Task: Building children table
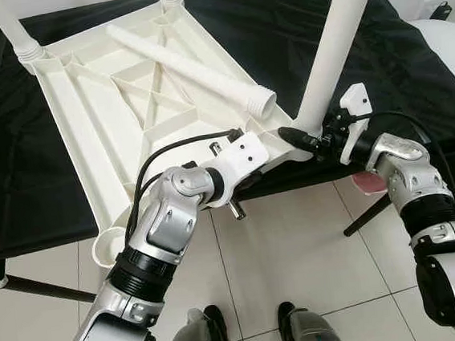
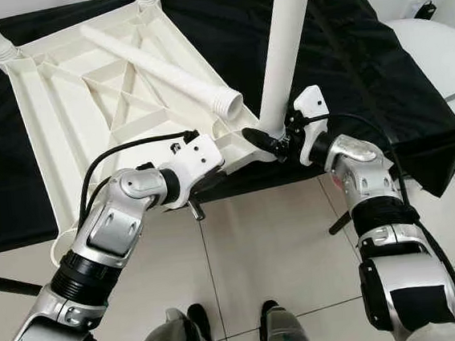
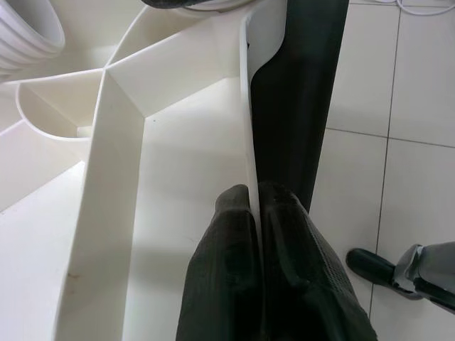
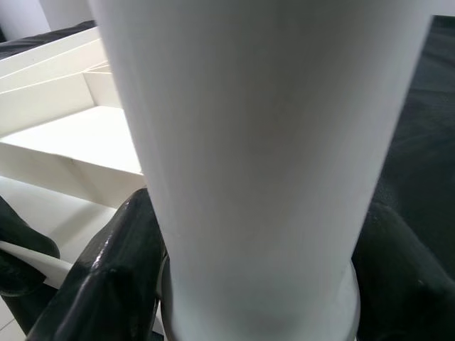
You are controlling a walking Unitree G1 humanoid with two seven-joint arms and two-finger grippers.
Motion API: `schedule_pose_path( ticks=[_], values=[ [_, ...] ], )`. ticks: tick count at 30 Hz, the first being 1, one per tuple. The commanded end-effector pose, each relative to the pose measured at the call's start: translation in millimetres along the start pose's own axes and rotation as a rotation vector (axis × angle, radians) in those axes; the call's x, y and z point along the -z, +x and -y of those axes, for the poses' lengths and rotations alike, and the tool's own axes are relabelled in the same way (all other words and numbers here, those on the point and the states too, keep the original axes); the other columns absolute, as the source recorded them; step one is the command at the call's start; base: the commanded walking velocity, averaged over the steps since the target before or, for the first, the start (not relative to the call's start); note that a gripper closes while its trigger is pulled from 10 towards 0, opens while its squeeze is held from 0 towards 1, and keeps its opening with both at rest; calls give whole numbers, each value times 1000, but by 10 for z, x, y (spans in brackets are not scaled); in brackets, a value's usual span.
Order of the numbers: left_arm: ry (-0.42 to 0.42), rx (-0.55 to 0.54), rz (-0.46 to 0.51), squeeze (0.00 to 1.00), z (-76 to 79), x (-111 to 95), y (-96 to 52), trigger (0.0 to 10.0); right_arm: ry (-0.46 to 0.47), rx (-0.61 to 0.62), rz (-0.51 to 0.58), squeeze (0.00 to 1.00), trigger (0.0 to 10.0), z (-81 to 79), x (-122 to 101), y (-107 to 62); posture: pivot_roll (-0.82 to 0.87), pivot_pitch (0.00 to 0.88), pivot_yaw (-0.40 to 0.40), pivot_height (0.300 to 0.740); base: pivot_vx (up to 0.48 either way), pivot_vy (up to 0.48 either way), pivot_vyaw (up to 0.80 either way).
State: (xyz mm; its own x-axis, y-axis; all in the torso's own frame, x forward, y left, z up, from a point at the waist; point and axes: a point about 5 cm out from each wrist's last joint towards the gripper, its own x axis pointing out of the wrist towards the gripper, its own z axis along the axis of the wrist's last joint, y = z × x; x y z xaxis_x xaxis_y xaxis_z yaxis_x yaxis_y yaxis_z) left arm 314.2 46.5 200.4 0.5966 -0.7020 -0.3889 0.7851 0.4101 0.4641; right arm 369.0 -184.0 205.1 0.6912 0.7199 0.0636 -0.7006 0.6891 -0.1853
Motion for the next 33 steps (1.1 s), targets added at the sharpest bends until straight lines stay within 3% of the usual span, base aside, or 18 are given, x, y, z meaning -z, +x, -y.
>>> schedule_pose_path(
  ticks=[1,2,5,6,7,8,9,33],
  values=[
    [36,-64,6,0,-7,-40,-25,10000,5,13,11,0,2392,16,-1,-9,-114,207,43,740,0,0,0],
    [34,-63,6,0,-7,-40,-24,10000,14,15,15,0,0,13,3,-10,-114,207,43,740,0,0,0],
    [33,-63,5,0,-7,-41,-24,10000,18,22,19,0,0,15,3,-13,-114,211,44,740,0,0,0],
    [33,-63,5,0,-8,-42,-24,10000,14,33,20,0,4667,19,1,-15,-114,211,44,740,0,0,0],
    [34,-64,4,0,-10,-42,-24,10000,12,44,21,0,7412,23,0,-16,-114,211,44,740,0,0,0],
    [34,-64,4,0,-10,-42,-24,10000,12,44,21,0,7412,23,0,-16,-114,211,44,740,0,0,0],
    [32,-65,5,0,-14,-44,-23,10000,12,52,27,0,10000,20,-2,-15,-114,211,44,740,0,0,0],
    [26,-68,4,0,-38,-62,-18,10000,-4,194,124,0,10000,-182,-87,-4,-122,229,47,740,0,0,0]
  ],
)
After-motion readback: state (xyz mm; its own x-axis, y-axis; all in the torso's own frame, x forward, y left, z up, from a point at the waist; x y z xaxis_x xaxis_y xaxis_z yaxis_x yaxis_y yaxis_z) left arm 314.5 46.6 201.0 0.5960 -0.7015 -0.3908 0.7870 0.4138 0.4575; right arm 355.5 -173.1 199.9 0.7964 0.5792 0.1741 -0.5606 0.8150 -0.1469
